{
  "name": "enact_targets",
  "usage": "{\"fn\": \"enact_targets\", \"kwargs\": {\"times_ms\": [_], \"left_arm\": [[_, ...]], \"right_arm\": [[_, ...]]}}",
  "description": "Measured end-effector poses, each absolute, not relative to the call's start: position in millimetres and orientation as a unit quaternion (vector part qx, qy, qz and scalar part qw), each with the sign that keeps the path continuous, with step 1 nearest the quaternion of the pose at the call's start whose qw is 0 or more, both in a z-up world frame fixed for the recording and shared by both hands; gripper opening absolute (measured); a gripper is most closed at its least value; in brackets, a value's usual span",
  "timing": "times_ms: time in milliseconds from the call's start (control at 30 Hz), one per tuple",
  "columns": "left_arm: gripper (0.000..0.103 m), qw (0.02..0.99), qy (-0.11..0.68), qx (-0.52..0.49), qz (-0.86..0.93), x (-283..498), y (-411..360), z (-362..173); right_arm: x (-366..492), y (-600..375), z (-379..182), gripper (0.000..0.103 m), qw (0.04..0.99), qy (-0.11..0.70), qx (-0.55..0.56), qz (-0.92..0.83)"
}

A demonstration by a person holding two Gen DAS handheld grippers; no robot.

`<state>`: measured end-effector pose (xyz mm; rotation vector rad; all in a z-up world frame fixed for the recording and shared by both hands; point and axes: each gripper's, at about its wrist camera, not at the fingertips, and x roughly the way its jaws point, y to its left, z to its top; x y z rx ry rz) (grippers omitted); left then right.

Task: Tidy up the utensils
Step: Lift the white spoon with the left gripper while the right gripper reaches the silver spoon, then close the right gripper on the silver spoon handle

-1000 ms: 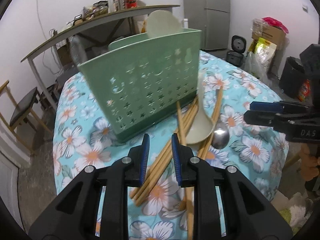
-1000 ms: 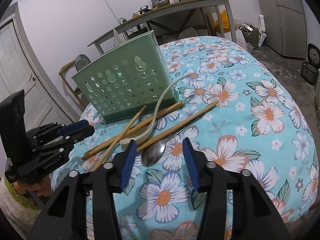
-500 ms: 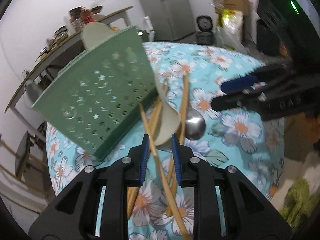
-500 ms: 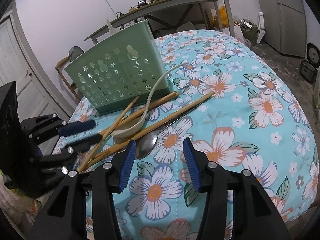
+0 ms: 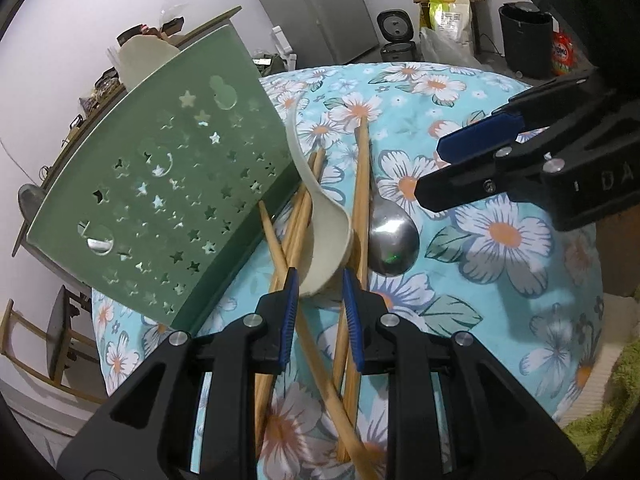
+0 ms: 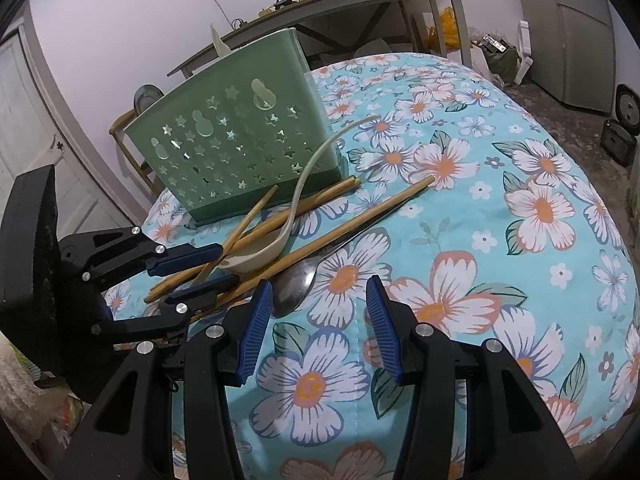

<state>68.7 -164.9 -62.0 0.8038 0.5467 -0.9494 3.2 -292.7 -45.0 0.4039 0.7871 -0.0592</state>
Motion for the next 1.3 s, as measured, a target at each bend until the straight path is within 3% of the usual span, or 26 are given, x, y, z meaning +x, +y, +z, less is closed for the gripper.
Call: {"fn": "enact_targets", "kwargs": {"times_ms": [367, 1033, 1133, 1300], "left_arm": [[0.018, 0.780, 0.251, 0.352, -0.452, 73, -166, -59], [0.010, 0.795, 0.248, 0.213, -0.511, 73, -145, 4], [0.009, 0.795, 0.257, 0.183, -0.518, 77, -142, 10], [0.007, 0.790, 0.276, 0.141, -0.529, 87, -137, 11]], "right_arm": [[4, -295, -51, 0.048, 0.893, 0.380, 0.241, 0.005], [25, -308, -88, 0.030, 0.833, 0.385, 0.394, 0.044], [27, -311, -92, 0.026, 0.830, 0.381, 0.405, 0.047], [28, -318, -100, 0.009, 0.815, 0.372, 0.441, 0.061]]}}
